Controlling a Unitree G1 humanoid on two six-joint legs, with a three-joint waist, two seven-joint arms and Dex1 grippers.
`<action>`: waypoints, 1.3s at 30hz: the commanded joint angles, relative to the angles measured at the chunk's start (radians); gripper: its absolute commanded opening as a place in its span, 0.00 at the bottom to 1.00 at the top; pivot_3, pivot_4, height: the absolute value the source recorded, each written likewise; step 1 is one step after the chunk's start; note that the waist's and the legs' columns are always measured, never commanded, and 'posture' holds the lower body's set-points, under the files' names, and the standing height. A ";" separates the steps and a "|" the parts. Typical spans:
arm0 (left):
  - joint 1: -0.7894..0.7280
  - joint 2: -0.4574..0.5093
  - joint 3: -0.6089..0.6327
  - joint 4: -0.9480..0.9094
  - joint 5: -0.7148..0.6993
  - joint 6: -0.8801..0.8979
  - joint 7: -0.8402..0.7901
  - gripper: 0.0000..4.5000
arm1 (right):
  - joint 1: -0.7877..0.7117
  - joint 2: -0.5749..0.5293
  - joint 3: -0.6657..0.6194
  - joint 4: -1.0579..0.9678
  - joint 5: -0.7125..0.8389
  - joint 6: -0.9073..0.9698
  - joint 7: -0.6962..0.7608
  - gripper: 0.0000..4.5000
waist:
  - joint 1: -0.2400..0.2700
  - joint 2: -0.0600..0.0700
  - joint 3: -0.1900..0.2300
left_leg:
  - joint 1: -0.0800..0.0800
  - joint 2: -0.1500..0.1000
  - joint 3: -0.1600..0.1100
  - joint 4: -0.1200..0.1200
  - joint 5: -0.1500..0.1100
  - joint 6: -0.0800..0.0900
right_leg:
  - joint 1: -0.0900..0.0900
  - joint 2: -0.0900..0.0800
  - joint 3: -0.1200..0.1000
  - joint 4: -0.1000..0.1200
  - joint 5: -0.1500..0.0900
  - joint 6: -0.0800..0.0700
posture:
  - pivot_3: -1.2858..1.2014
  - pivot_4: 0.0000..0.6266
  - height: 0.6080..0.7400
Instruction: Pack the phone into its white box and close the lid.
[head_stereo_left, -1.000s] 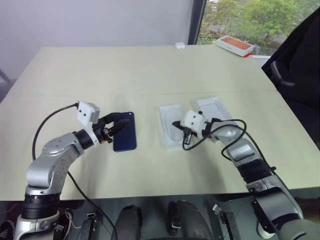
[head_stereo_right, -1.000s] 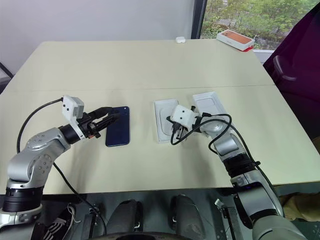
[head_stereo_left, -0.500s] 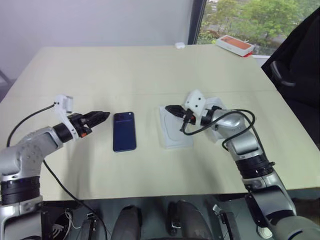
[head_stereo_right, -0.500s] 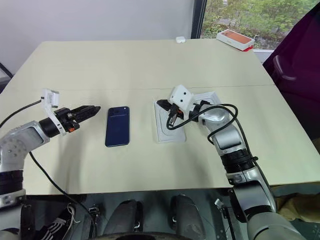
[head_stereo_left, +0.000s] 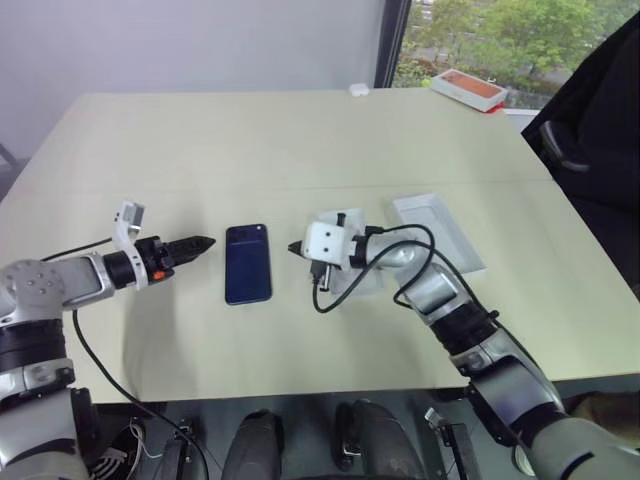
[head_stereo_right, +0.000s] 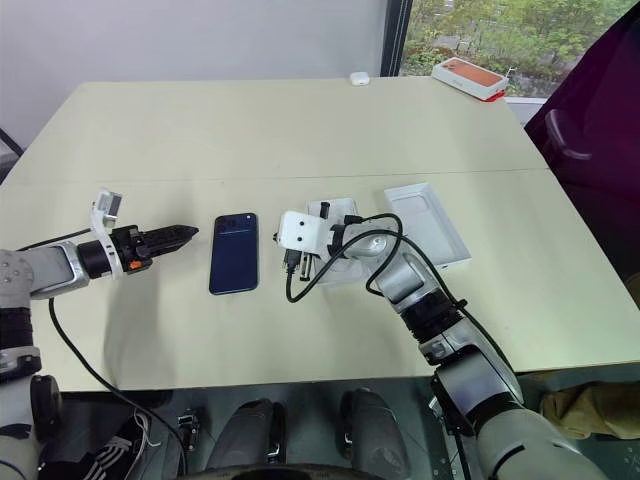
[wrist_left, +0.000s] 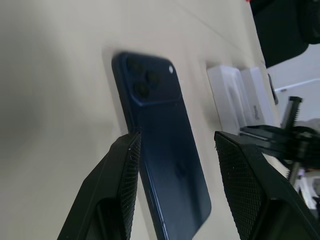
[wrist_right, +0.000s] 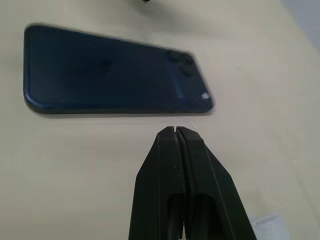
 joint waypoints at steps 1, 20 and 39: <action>-0.025 -0.004 -0.020 0.018 0.014 0.013 -0.018 0.55 | -0.045 0.048 0.017 0.008 -0.027 0.041 -0.015 0.01 | 0.000 0.000 0.000 | 0.000 0.000 0.000 0.000 0.000 0.000 | 0.000 0.000 0.000 0.000 0.000 0.000 | 0.52 0.24 1.00; -0.066 -0.096 -0.125 0.120 0.107 0.012 -0.066 0.55 | -0.117 0.160 0.048 0.141 -0.068 0.225 0.014 0.01 | 0.003 0.000 0.000 | 0.001 -0.001 0.000 0.001 0.000 0.000 | 0.001 -0.002 0.000 0.002 0.000 0.000 | 0.52 0.24 1.00; -0.056 -0.124 -0.119 0.079 0.154 0.088 -0.002 0.55 | -0.122 0.125 0.092 0.102 -0.140 0.240 0.035 0.01 | 0.003 0.000 -0.001 | 0.002 -0.004 -0.002 0.002 0.000 0.000 | 0.002 -0.006 0.000 0.002 0.001 0.001 | 0.52 0.24 1.00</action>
